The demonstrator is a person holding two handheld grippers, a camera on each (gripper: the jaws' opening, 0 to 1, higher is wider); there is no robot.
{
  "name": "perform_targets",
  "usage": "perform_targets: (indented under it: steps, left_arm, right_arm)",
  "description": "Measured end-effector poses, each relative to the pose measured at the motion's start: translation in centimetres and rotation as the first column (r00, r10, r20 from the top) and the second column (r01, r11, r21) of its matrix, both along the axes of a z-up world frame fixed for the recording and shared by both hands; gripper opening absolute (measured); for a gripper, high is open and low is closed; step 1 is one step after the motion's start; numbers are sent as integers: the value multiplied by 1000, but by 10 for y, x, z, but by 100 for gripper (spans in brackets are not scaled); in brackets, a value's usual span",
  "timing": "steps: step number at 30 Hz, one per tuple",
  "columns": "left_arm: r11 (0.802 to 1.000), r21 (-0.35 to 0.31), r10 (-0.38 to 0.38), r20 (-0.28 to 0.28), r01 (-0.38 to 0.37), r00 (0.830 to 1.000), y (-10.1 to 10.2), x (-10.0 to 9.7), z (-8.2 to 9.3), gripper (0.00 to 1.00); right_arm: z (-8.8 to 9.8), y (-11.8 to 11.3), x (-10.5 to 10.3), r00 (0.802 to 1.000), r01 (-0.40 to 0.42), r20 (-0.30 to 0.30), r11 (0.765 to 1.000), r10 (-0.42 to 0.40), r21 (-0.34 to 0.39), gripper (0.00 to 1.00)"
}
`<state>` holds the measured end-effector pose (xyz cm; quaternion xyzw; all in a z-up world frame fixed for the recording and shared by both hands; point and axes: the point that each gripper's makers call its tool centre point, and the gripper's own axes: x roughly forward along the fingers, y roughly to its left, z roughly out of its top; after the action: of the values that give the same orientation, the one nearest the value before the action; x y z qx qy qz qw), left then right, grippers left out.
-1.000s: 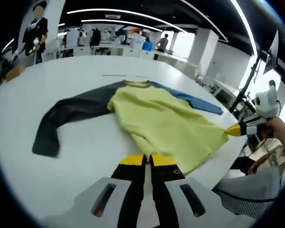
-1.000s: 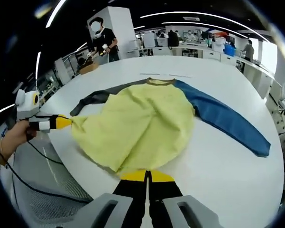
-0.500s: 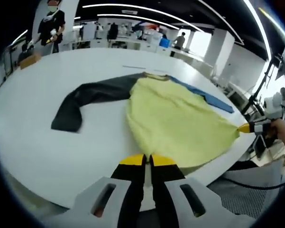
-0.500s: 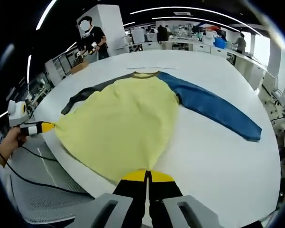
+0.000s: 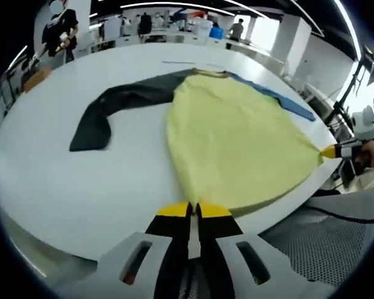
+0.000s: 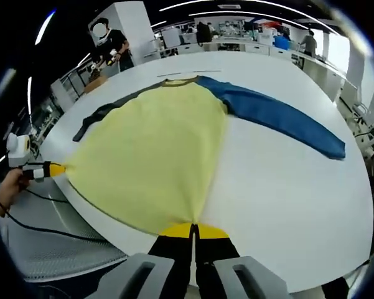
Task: Fold the garment on the visible template until the final outline fits inside the template.
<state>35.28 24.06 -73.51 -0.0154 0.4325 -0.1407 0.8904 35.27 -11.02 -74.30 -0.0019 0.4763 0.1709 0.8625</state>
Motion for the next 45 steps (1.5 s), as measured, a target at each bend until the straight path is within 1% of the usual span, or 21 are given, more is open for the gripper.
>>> perform_targets:
  steps: [3, 7, 10, 12, 18, 20, 23, 25, 28, 31, 32, 35, 37, 40, 41, 43, 45]
  left_arm:
    - [1000, 15, -14, -20, 14, 1000, -1, -5, -4, 1]
    - [999, 33, -23, -30, 24, 999, 0, -9, -9, 1]
    - [998, 54, -30, -53, 33, 998, 4, -12, -13, 1]
    - [998, 52, -30, -57, 33, 998, 4, -12, -14, 1]
    - [997, 62, -35, -66, 39, 997, 4, -13, -17, 1]
    - [996, 71, -39, -77, 45, 996, 4, -14, -19, 2]
    - [994, 93, -48, -84, 55, 995, 5, -16, -20, 4]
    - [995, 90, -37, -91, 46, 995, 5, -18, -21, 6]
    - [995, 88, -32, -87, 40, 996, 7, -17, -21, 9]
    - [996, 83, -21, -66, 26, 998, 8, -14, -18, 17]
    - [996, 81, -17, -60, 22, 998, 8, -13, -17, 19]
    - [998, 65, -21, -38, 24, 999, 6, -10, -12, 28]
    - [998, 53, -23, -7, 23, 1000, 5, -5, -8, 36]
    - [998, 44, -50, 43, 48, 998, 1, 1, 2, 46]
    - [998, 35, -52, 61, 49, 997, 0, 4, 4, 49]
    - [998, 21, -57, 79, 55, 995, -1, 7, 9, 56]
    - [998, 11, -66, 107, 65, 992, -3, 11, 14, 60]
  right_arm:
    - [-5, -3, -2, 1000, -6, -3, 1000, 6, -26, 0]
    - [-11, -4, -4, 999, -32, -3, 999, 32, -41, 0]
    - [-13, -5, -5, 999, -37, -15, 998, 37, -45, 0]
    - [-16, -4, -6, 998, -53, -21, 997, 52, -53, 0]
    - [-16, -5, -6, 996, -84, -24, 994, 82, -75, 0]
    - [-17, -4, -7, 995, -99, -24, 991, 97, -85, 0]
    - [-17, -4, -8, 996, -92, -26, 993, 90, -79, 0]
    - [-17, -4, -8, 996, -85, -28, 994, 84, -70, 0]
    - [-17, -3, -7, 997, -75, -27, 996, 74, -52, 2]
    - [-14, 1, -5, 998, -56, -14, 998, 56, -11, 12]
    - [-14, 2, -5, 999, -54, -8, 998, 54, -10, 18]
    - [-12, 4, -4, 998, -63, 9, 998, 64, -12, 27]
    - [-9, 7, -3, 997, -75, 22, 997, 75, -2, 31]
    - [-4, 9, -1, 997, -74, 34, 997, 74, 10, 43]
    - [-2, 9, 1, 996, -76, 42, 997, 76, 11, 48]
    - [4, 10, 5, 995, -72, 68, 997, 70, 22, 56]
    - [12, 12, 10, 993, -67, 101, 997, 63, 42, 63]
